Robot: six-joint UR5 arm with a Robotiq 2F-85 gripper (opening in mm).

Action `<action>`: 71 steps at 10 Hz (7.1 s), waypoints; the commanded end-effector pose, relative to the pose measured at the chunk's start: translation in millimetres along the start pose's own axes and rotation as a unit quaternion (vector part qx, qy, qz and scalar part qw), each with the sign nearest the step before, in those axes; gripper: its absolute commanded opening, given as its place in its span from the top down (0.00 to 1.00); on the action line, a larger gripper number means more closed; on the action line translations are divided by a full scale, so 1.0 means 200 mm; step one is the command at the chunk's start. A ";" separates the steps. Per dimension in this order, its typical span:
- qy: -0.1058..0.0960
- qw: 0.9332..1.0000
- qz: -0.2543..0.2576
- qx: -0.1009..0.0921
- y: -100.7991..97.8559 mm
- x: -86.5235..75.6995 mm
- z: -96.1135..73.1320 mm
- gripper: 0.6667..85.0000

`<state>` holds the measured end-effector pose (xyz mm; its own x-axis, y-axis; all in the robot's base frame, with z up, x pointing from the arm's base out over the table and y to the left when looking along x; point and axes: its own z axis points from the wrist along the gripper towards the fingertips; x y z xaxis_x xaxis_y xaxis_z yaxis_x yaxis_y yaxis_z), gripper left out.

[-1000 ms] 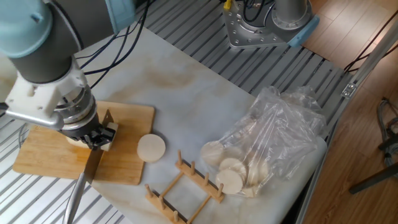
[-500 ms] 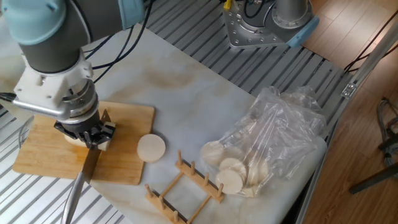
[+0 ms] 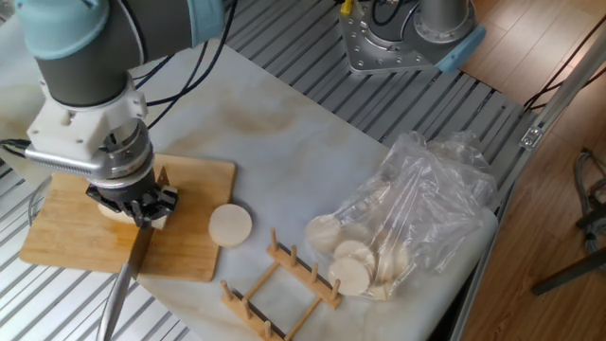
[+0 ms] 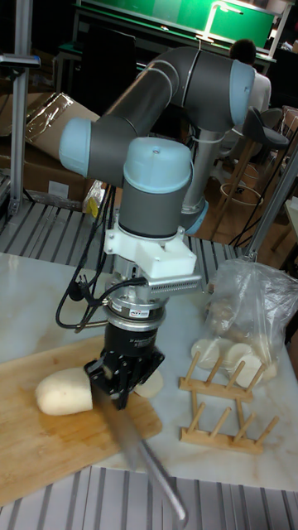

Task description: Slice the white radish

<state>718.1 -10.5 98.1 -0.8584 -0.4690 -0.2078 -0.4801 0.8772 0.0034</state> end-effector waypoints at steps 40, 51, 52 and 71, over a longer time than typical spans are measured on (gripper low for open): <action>0.058 0.997 0.022 0.053 -0.11 -0.02 -0.57 0.99; 0.072 0.996 0.047 -0.007 0.01 0.20 -0.29 0.99; 0.075 0.996 0.044 0.004 -0.02 0.22 -0.30 0.99; 0.077 0.997 0.016 0.017 -0.03 0.30 -0.09 0.95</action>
<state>669.9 -47.1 108.3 -0.8959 -0.4403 -0.0589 -0.4385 0.8978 -0.0403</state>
